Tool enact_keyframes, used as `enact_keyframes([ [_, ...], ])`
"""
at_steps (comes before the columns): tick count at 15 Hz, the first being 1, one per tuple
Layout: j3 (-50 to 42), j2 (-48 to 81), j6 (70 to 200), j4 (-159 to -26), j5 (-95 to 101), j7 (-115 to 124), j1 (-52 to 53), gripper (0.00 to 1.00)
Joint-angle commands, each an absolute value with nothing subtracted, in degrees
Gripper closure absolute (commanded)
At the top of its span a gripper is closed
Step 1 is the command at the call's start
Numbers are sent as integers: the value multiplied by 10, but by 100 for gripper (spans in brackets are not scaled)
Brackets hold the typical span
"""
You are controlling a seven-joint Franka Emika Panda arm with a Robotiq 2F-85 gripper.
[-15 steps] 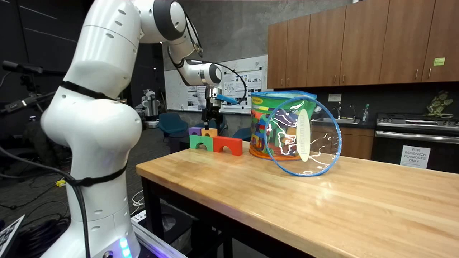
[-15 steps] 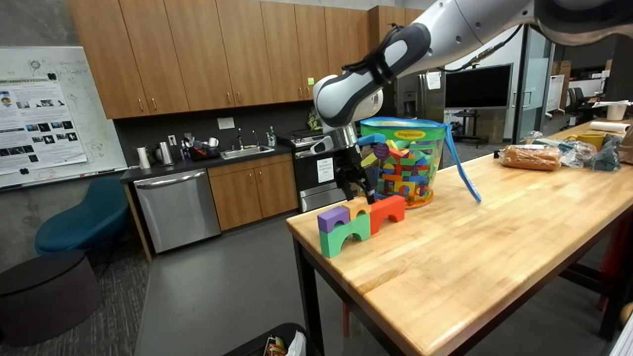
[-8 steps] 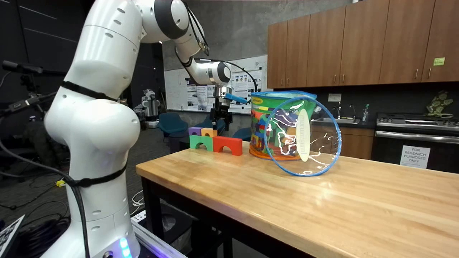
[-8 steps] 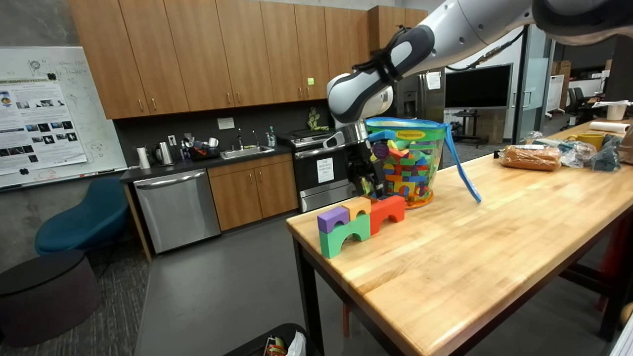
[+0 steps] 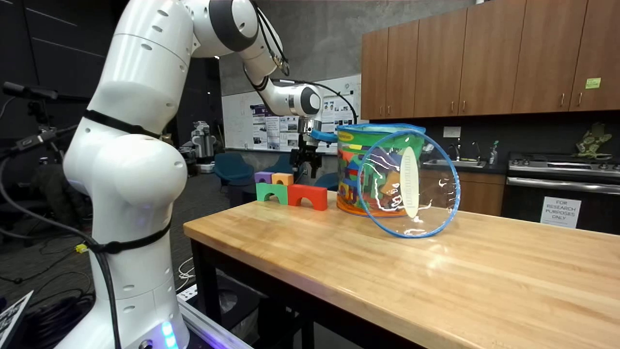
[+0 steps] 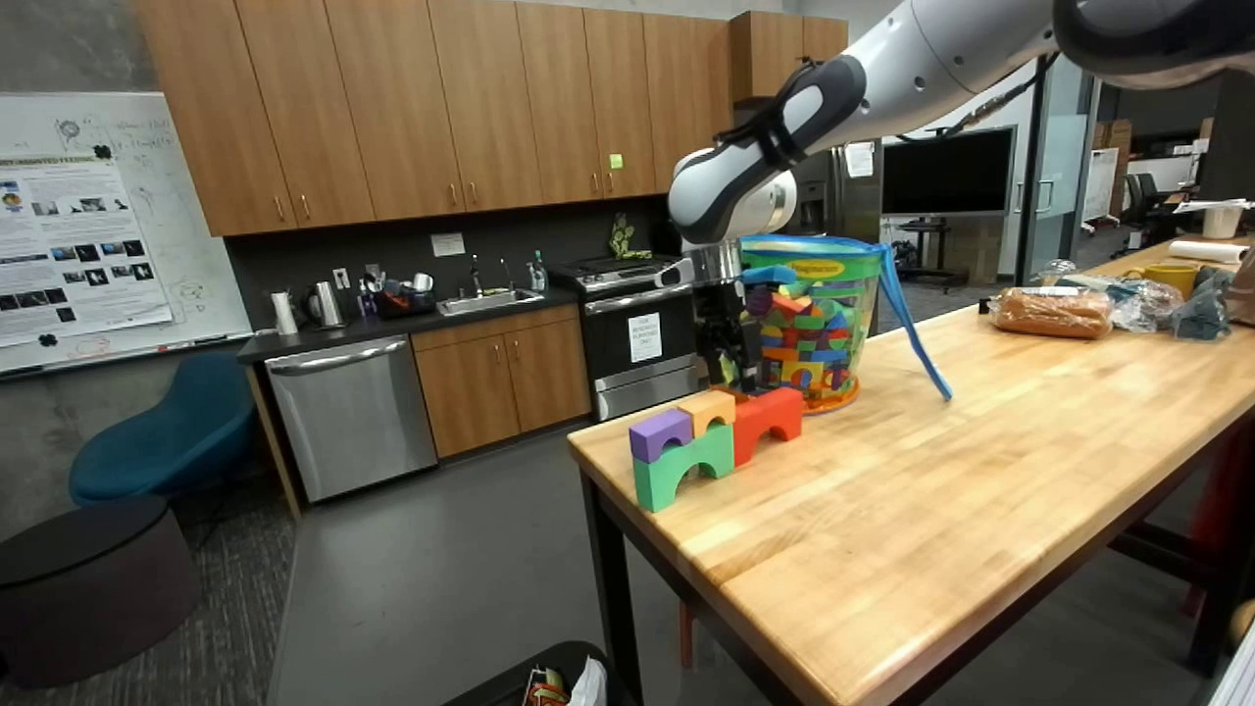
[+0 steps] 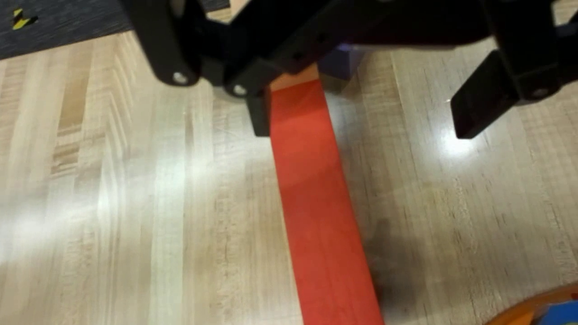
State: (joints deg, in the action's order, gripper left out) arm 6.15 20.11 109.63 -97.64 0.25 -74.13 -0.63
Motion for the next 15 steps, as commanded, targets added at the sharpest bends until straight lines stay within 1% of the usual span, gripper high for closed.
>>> enact_keyframes([
  [1,57,169,1147,-1027,-14,-737,-17,0],
  [14,33,113,1208,-1146,2,-741,-24,0],
  [15,33,110,1220,-1156,0,-741,-23,25],
])
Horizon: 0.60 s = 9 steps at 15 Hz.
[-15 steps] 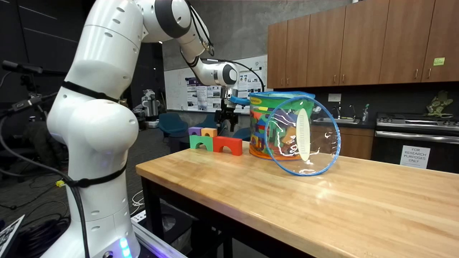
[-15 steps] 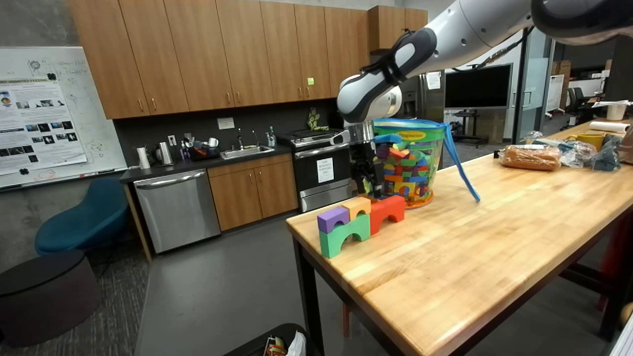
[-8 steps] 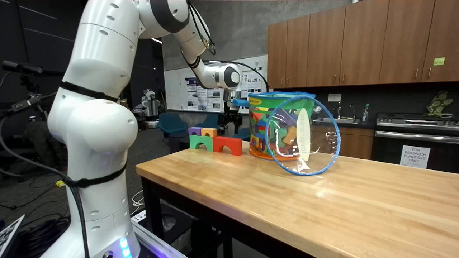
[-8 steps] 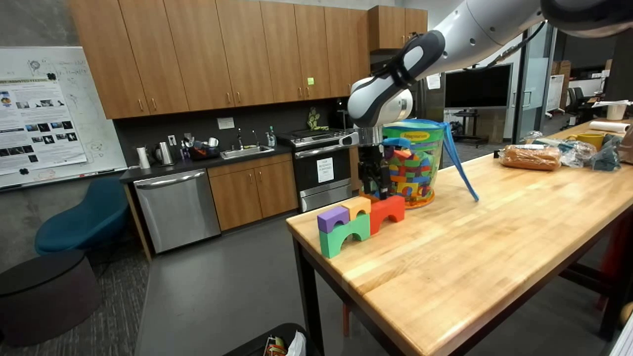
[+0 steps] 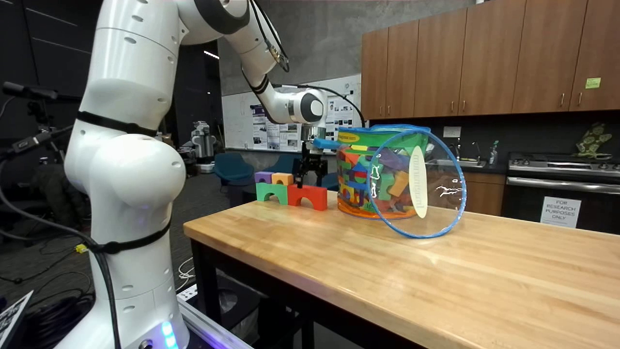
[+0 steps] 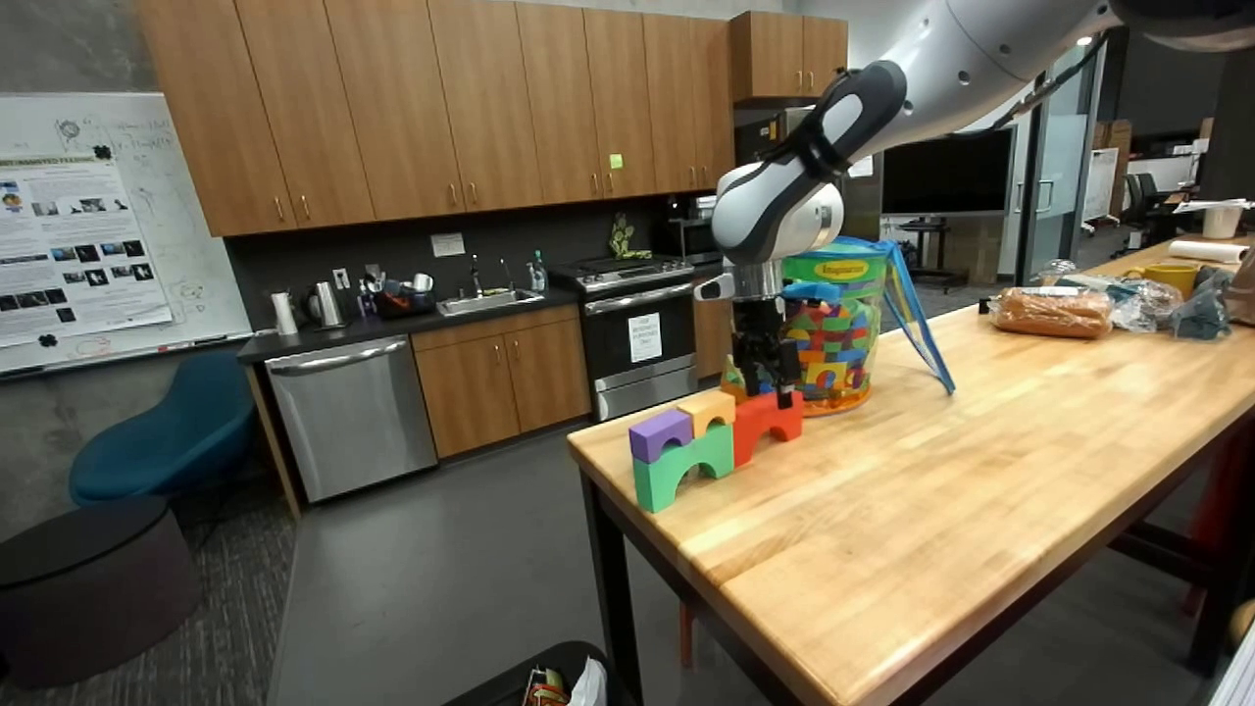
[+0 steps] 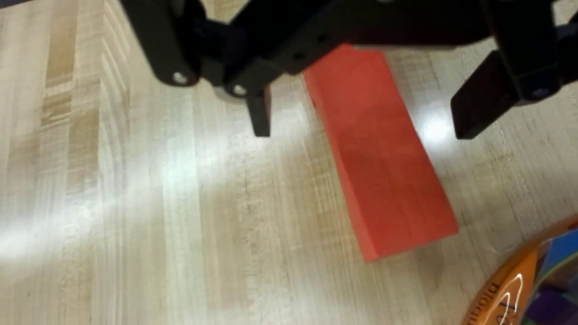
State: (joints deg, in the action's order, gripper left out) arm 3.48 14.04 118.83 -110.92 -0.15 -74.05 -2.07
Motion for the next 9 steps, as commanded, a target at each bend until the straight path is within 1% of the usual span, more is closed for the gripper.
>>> enact_keyframes([
  [1,33,107,1228,-1165,1,-741,-23,26],
  [3,33,100,1247,-1182,3,-741,-22,39],
  [7,28,87,1277,-1205,9,-737,-23,72],
  [9,21,80,1286,-1214,17,-733,-26,85],
])
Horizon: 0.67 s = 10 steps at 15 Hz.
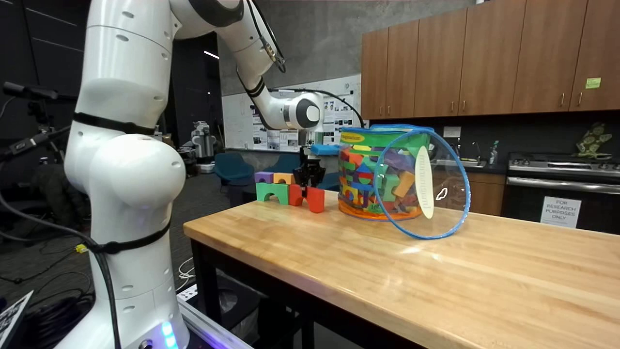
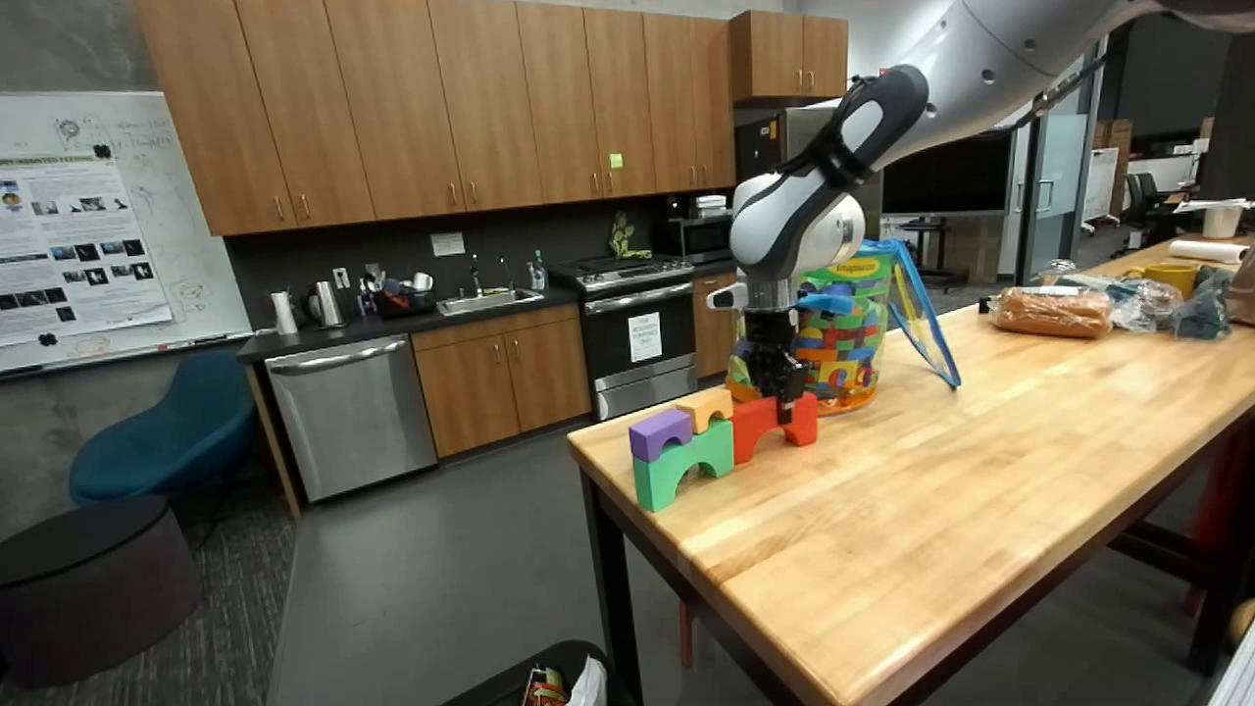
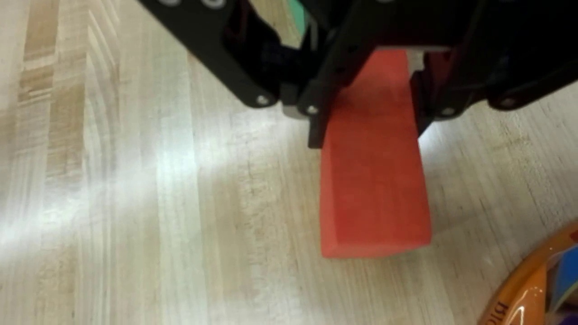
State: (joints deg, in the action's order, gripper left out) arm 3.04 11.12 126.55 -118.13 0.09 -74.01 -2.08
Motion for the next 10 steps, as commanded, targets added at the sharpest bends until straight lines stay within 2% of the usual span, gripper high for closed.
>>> enact_keyframes([
  [1,16,77,1291,-1219,24,-731,-27,85],
  [10,-17,26,1301,-1256,54,-736,-40,85],
])
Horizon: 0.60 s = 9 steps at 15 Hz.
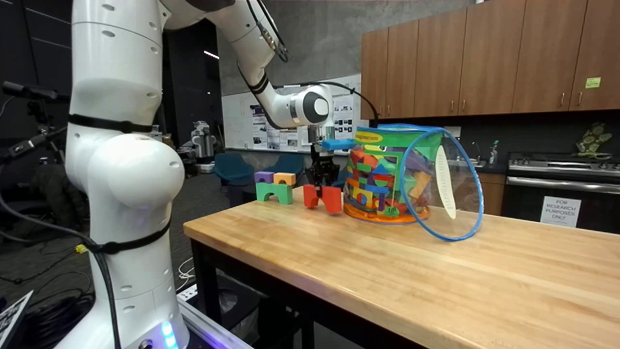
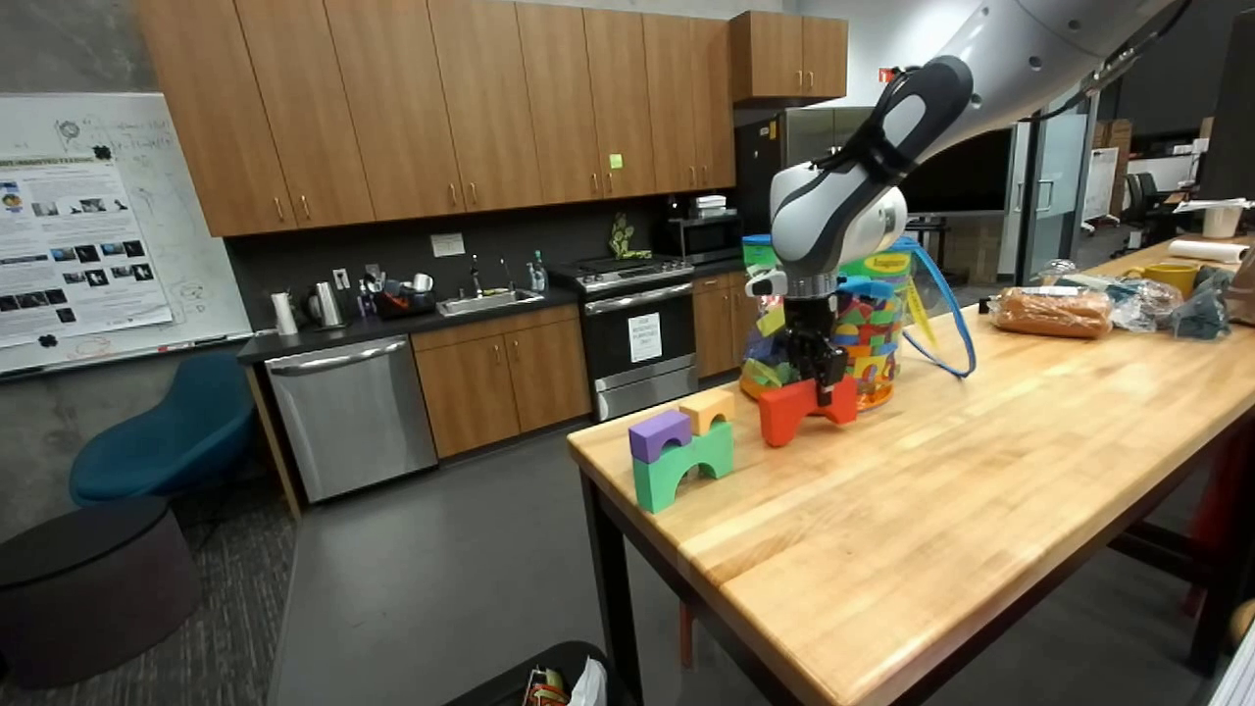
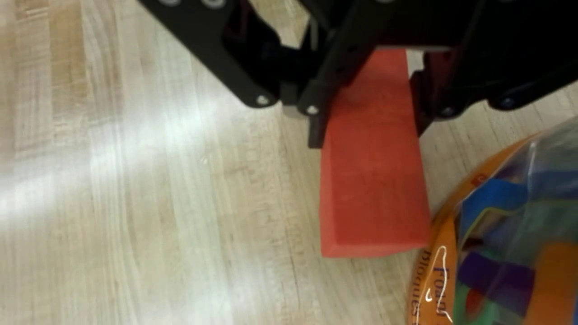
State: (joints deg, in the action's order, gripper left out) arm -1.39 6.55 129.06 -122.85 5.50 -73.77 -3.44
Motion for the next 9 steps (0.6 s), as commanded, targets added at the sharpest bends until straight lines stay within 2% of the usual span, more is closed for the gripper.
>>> enact_keyframes([
  [1,-17,18,1294,-1256,48,-743,-40,85],
  [9,-10,-40,1230,-1244,-22,-803,-18,85],
])
